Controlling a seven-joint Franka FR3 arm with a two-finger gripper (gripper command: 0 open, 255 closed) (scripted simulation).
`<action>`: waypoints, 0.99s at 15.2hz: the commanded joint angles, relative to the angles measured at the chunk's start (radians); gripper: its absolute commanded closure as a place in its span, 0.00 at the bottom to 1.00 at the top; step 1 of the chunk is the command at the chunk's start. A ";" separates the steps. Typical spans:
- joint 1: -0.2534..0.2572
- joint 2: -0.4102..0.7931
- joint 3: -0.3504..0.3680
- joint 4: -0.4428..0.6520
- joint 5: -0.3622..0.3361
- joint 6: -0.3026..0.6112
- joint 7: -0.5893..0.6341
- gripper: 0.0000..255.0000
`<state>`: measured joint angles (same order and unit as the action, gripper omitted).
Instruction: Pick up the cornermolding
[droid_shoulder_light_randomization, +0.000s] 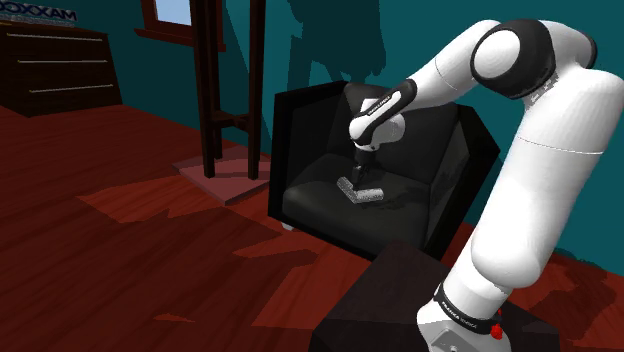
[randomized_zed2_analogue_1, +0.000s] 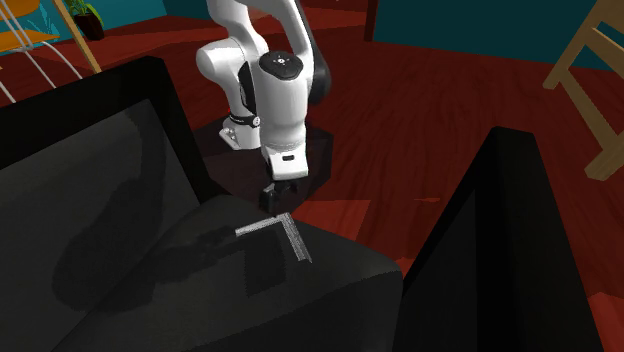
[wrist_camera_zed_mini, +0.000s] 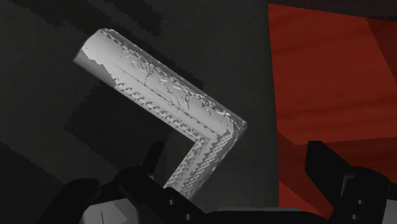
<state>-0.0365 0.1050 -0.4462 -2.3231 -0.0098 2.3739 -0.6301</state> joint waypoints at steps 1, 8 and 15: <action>-0.013 0.067 0.004 0.036 0.047 0.025 -0.050 0.00; -0.030 0.155 0.028 0.025 0.105 0.117 -0.087 0.00; -0.030 0.155 0.028 0.025 0.104 0.116 -0.086 1.00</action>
<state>-0.0669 0.2585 -0.4185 -2.2968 0.0944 2.4895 -0.7162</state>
